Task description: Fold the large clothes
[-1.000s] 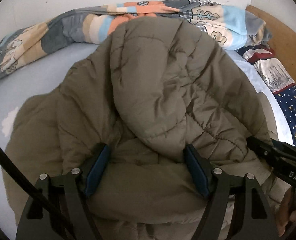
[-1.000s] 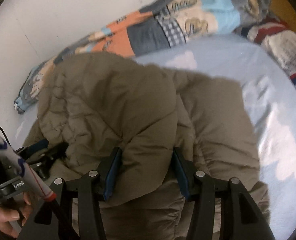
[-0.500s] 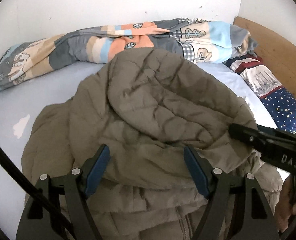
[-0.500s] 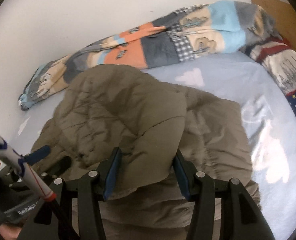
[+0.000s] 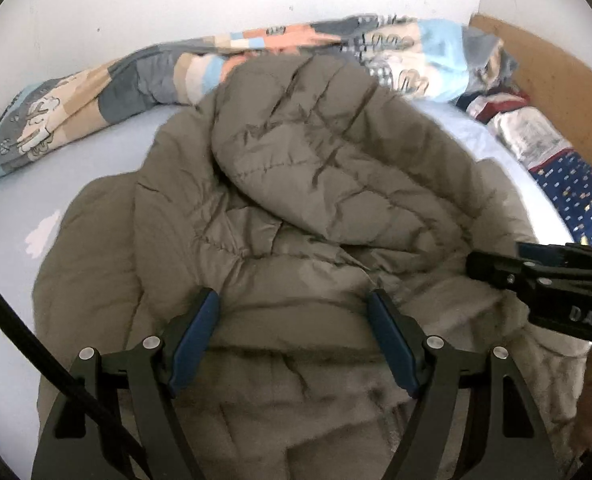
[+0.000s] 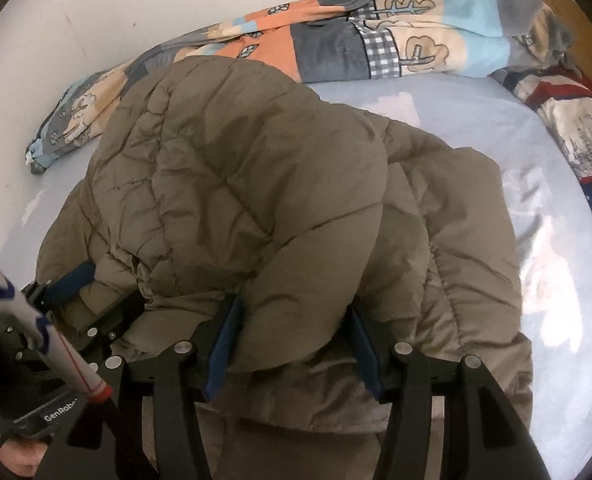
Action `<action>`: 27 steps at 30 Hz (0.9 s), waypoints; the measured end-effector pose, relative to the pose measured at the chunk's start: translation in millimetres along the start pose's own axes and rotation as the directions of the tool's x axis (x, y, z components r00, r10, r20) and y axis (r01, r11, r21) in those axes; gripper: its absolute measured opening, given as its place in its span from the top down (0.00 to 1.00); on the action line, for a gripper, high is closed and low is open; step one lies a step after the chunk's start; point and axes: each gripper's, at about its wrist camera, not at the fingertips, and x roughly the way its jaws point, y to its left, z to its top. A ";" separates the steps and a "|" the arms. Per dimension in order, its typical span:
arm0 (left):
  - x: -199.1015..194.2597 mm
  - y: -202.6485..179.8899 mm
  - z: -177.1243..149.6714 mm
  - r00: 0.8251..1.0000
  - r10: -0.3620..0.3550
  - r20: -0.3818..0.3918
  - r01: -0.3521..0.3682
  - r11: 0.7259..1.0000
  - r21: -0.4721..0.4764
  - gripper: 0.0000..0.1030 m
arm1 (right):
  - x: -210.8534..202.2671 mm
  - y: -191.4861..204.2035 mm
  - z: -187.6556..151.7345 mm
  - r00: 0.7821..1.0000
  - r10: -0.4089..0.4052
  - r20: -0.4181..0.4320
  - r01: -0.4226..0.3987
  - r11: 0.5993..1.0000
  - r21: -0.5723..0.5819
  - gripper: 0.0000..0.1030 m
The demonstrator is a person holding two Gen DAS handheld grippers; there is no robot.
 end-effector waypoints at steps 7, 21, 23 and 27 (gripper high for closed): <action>-15.2 -1.8 -22.2 0.999 -0.008 -0.046 0.007 1.000 -0.020 0.27 | -41.5 12.5 -3.7 0.992 -0.068 0.111 0.072 0.997 -0.039 0.44; -106.9 2.3 -81.7 0.999 0.045 -0.002 -0.045 0.999 -0.012 0.26 | -17.9 20.0 -15.1 0.995 0.100 -0.020 -0.099 0.994 0.054 0.43; -126.5 8.7 -93.1 0.998 0.060 0.013 -0.060 0.998 -0.024 0.26 | -35.2 22.9 -18.2 0.993 0.118 0.008 -0.118 0.992 0.054 0.43; -158.1 18.5 -120.8 0.994 0.099 0.037 -0.098 0.994 -0.041 0.26 | -69.6 32.0 -35.3 0.989 0.144 0.044 -0.146 0.988 0.054 0.40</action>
